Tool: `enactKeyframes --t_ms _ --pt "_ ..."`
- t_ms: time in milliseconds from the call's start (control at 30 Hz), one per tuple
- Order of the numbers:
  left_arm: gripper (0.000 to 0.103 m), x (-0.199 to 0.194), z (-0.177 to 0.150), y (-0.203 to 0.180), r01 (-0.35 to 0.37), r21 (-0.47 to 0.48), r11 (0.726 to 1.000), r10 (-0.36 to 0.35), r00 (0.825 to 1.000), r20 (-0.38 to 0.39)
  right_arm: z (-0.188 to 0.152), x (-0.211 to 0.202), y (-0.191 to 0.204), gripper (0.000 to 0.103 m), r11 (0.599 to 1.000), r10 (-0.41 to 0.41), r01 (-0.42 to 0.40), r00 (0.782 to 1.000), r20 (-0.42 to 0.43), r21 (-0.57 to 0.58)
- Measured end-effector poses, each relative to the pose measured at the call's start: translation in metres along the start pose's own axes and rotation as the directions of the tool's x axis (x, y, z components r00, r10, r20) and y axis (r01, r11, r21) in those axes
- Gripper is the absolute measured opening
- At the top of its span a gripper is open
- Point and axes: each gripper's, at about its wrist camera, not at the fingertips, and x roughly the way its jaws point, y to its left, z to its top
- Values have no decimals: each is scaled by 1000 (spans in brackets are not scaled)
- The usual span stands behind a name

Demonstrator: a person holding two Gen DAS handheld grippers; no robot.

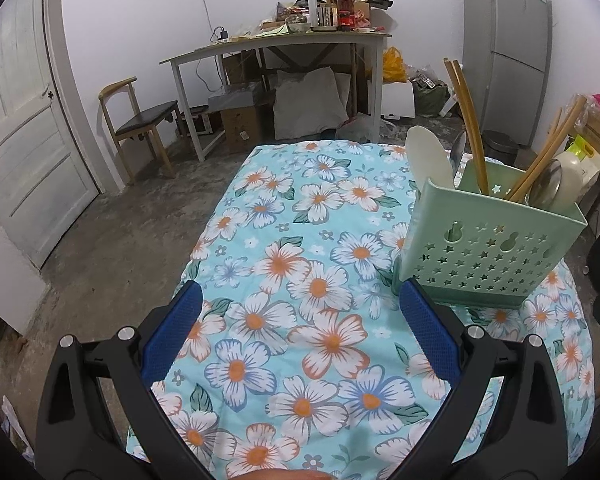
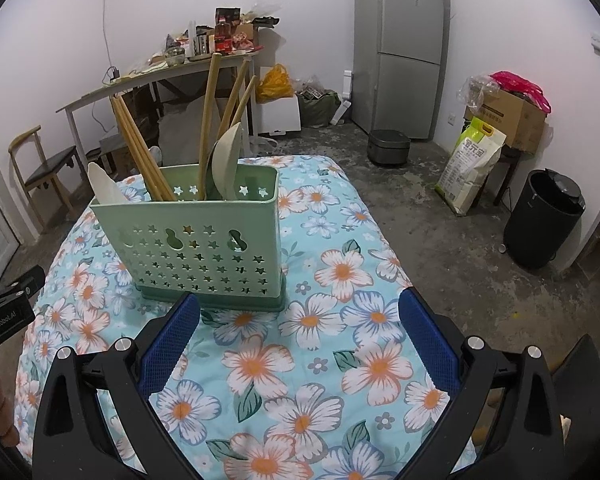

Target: Organize utensils

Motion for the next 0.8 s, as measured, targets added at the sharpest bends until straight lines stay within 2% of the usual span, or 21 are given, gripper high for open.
enactKeyframes --t_ms 800 --pt "95 2 -3 0 2 1 1000 -2 1000 -7 0 0 4 97 1000 5 -5 1000 0 -7"
